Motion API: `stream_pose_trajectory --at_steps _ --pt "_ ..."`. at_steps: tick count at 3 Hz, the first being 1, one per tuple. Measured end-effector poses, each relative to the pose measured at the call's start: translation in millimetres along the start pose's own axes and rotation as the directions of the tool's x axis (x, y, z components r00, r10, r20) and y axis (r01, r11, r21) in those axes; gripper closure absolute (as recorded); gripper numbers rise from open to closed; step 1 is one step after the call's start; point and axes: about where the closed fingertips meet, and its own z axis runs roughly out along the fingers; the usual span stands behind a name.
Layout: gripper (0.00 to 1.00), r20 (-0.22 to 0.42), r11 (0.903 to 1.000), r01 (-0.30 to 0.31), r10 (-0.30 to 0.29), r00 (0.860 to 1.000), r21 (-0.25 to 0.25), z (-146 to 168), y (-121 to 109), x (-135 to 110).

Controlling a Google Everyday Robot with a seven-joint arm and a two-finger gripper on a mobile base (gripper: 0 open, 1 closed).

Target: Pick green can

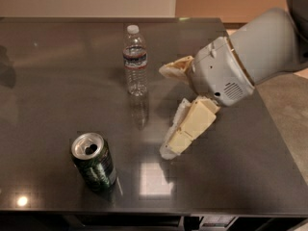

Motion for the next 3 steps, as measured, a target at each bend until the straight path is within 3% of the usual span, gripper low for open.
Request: stream_pose_trajectory --at_steps 2,3 --pt "0.00 0.099 0.9884 0.075 -0.062 0.993 -0.132 58 42 -30" --pt "0.00 0.120 0.9834 0.120 -0.104 0.987 -0.136 82 53 -43"
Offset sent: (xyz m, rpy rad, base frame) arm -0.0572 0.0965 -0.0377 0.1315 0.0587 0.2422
